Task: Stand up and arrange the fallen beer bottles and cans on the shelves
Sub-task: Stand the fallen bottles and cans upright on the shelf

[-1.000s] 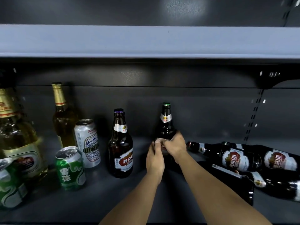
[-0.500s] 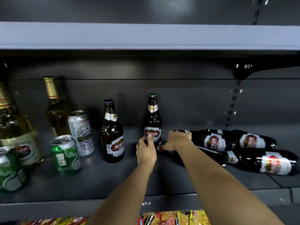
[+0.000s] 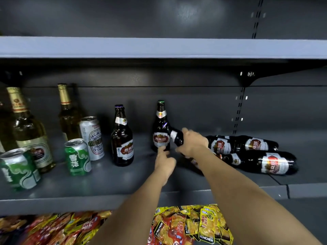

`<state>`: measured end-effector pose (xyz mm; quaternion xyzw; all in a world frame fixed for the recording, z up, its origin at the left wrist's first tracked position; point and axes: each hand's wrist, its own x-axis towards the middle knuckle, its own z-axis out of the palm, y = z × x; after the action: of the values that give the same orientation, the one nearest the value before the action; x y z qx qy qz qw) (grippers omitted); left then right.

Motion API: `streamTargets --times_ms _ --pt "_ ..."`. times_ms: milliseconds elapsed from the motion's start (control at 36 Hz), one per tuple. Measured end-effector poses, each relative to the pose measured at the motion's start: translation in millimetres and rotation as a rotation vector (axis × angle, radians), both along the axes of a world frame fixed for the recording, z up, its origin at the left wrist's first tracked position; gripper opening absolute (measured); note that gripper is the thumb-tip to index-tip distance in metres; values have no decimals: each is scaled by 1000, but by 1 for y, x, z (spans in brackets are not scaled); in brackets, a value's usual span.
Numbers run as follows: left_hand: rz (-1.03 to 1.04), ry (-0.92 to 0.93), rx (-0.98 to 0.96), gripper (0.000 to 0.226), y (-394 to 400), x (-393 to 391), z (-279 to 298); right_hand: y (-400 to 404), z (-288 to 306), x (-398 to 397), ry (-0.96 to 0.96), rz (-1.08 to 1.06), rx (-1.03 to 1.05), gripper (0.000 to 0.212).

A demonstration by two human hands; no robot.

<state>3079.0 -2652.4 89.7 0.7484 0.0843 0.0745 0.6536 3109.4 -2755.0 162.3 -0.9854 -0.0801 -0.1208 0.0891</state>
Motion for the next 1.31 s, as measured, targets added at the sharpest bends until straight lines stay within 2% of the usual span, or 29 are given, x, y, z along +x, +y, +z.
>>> streamTargets --times_ms 139,194,250,444,778,861,944,1028,1167,1306 --pt "-115 -9 -53 90 1 -3 6 11 13 -4 -37 15 556 55" --pt "-47 -20 -23 97 4 1 6 22 9 -6 -43 13 730 54" --pt "50 -36 42 101 12 5 4 36 3 -8 -53 28 795 53" --pt "176 -106 195 75 42 12 3 73 -7 -1 -35 140 730 54" --pt "239 -154 155 85 50 28 -13 74 -9 17 26 228 712 50" --pt "401 -199 232 88 39 22 -13 61 -11 14 -2 204 674 54" --pt "667 -297 403 75 20 6 -4 34 -15 11 -37 141 578 57" --pt "787 -384 467 63 -4 -2 -2 -7 -20 10 -76 70 484 56" --pt "726 -453 515 53 -61 -9 -4 -92 -26 3 -86 -48 245 59" --pt "398 -244 551 40 -129 -9 -9 -175 -26 -1 2 -82 -63 81"
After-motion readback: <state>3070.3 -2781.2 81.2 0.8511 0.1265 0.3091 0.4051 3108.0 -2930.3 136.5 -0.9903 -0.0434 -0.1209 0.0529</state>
